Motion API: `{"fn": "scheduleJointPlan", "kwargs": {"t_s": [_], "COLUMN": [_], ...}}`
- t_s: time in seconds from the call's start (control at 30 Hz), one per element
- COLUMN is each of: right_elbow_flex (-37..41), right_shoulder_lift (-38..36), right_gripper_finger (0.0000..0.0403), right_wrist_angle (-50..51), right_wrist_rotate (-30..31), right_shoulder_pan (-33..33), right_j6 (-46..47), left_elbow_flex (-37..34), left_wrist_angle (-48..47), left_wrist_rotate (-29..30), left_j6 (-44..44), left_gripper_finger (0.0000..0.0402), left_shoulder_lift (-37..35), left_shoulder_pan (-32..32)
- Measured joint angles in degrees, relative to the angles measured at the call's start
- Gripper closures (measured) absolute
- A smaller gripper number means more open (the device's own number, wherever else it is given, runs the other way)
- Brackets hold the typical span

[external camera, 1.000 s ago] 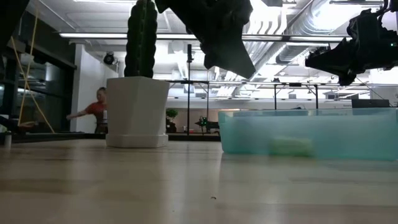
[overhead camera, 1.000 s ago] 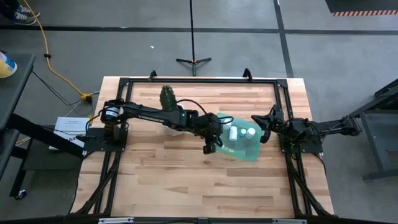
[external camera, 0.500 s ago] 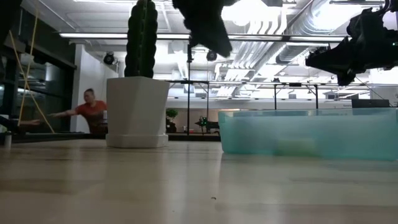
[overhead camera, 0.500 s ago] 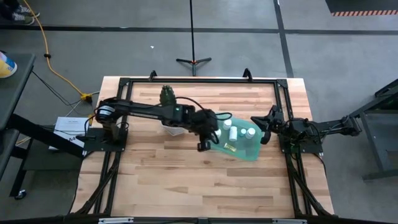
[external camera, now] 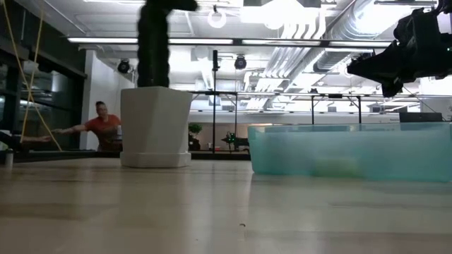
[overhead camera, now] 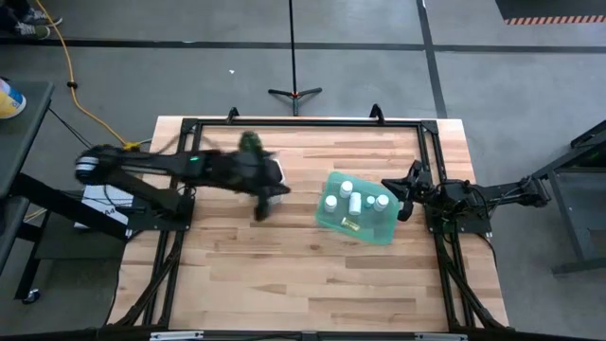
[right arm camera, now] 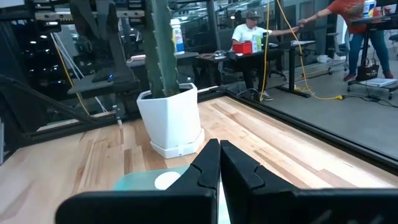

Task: Pick and place pill bottles into a basket
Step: Return to Home Position

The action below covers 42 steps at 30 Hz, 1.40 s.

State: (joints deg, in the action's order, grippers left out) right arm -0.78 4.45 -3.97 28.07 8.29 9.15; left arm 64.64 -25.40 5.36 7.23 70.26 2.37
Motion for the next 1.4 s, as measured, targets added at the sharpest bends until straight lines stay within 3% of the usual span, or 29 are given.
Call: {"fn": "scheduleJointPlan", "kwargs": {"t_s": [0.17,0.3,0.43,0.67,0.83,0.93,1.07,1.17,1.4], "right_elbow_flex": [0.0,0.0,0.0,0.0,0.0,0.0,0.1,0.1,0.1], "right_shoulder_lift": [0.0,0.0,0.0,0.0,0.0,0.0,0.0,0.0,0.0], "right_gripper_finger": [0.04,0.0397,0.0401,0.0399,0.0401,0.0401,0.0401,0.0402,0.0402], "right_wrist_angle": [0.1,0.0,0.0,-0.3,-0.3,-0.5,-0.6,-0.6,-0.9], "right_wrist_rotate": [-3.1,-6.2,-6.1,-4.5,-4.9,-6.0,-6.4,-7.2,-9.3], "right_shoulder_pan": [0.0,0.0,0.0,0.0,0.0,0.0,0.0,0.0,0.0], "right_j6": [-0.3,-0.6,-0.4,-0.6,-0.6,-2.4,-4.1,-4.5,-5.4], "left_elbow_flex": [-18.7,-27.7,-29.0,-26.1,-26.7,-30.9,-40.8,-48.7,-58.8], "left_wrist_angle": [15.0,20.8,22.5,23.1,14.7,14.1,21.2,24.8,25.7], "left_wrist_rotate": [2.2,1.9,-0.9,-1.7,-1.6,-0.8,1.4,2.9,3.0], "left_j6": [1.0,0.0,-3.7,-4.2,-8.5,-8.5,-8.1,-8.2,0.4], "left_gripper_finger": [0.0356,0.0347,0.0381,0.0349,0.0381,0.038,0.0359,0.0369,0.0375], "left_shoulder_lift": [-19.8,-31.8,-33.7,-32.7,-37.4,-42.2,-51.2,-57.1,-67.8], "left_shoulder_pan": [-0.1,-0.1,-0.1,0.0,-0.1,-0.1,-0.1,-0.1,-0.1]}}
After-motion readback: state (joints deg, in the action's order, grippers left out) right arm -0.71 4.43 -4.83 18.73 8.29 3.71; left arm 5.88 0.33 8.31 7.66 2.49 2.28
